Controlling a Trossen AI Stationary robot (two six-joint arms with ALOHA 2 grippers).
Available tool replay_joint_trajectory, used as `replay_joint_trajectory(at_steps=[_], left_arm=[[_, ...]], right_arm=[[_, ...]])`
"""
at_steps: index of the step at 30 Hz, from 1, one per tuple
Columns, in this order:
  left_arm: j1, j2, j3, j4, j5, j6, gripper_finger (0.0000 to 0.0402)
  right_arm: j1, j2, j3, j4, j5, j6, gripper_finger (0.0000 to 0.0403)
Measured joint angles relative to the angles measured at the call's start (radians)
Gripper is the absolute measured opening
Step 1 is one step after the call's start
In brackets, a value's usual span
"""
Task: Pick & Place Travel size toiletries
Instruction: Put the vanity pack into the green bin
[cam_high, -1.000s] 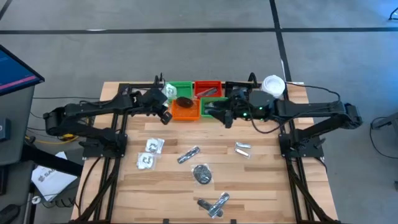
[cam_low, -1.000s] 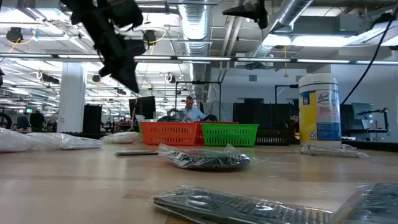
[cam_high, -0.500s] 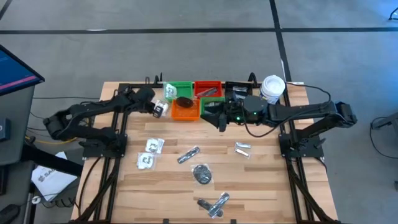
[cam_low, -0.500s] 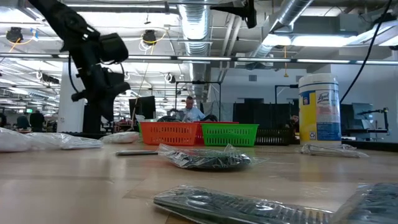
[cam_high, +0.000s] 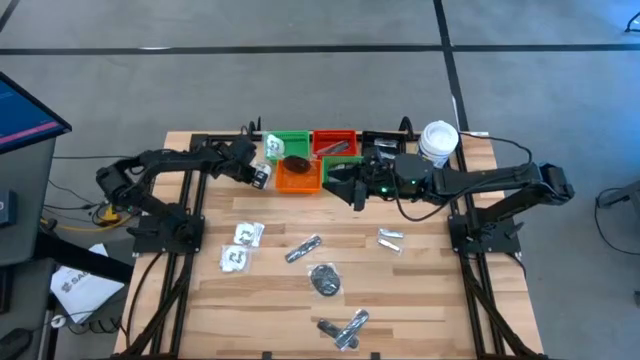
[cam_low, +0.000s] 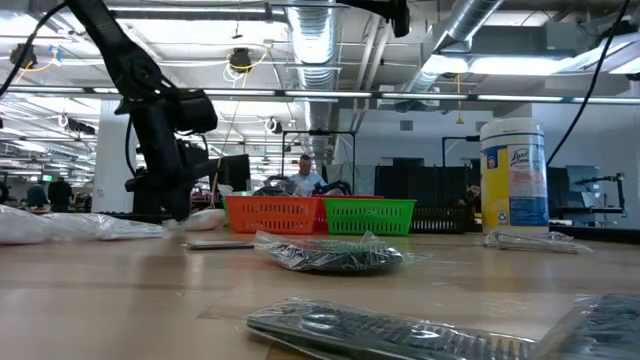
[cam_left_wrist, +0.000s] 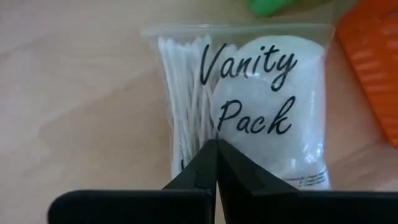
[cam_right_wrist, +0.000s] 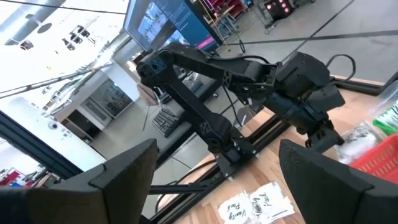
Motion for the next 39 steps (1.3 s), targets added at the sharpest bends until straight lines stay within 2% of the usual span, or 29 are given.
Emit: replay_joint_trajectory(at_steps=[4, 9, 16, 23, 32, 39], left_arm=[[-0.045, -0.044, -0.004, -0.021, 0.018, -0.014, 0.0000], [-0.088, -0.103, -0.008, -0.143, 0.007, -0.079, 0.0000], [-0.156, -0.118, -0.008, -0.221, 0.010, -0.107, 0.0000], [-0.281, -0.118, -0.007, -0.226, 0.044, -0.242, 0.0000], [-0.533, -0.118, -0.006, -0.219, 0.124, -0.458, 0.0000], [-0.667, -0.118, -0.006, -0.052, 0.193, -0.568, 0.0000]], right_arm=[[0.002, 0.000, 0.000, 0.000, 0.000, 0.000, 0.0327], [0.002, 0.000, 0.000, 0.000, 0.000, 0.000, 0.0327], [-0.007, 0.000, 0.000, 0.000, 0.000, -0.005, 0.0327], [-0.026, 0.000, 0.000, 0.000, 0.000, -0.007, 0.0327], [-0.025, 0.000, 0.000, 0.000, 0.000, -0.008, 0.0327], [-0.025, 0.000, 0.000, -0.007, 0.000, -0.008, 0.0327]])
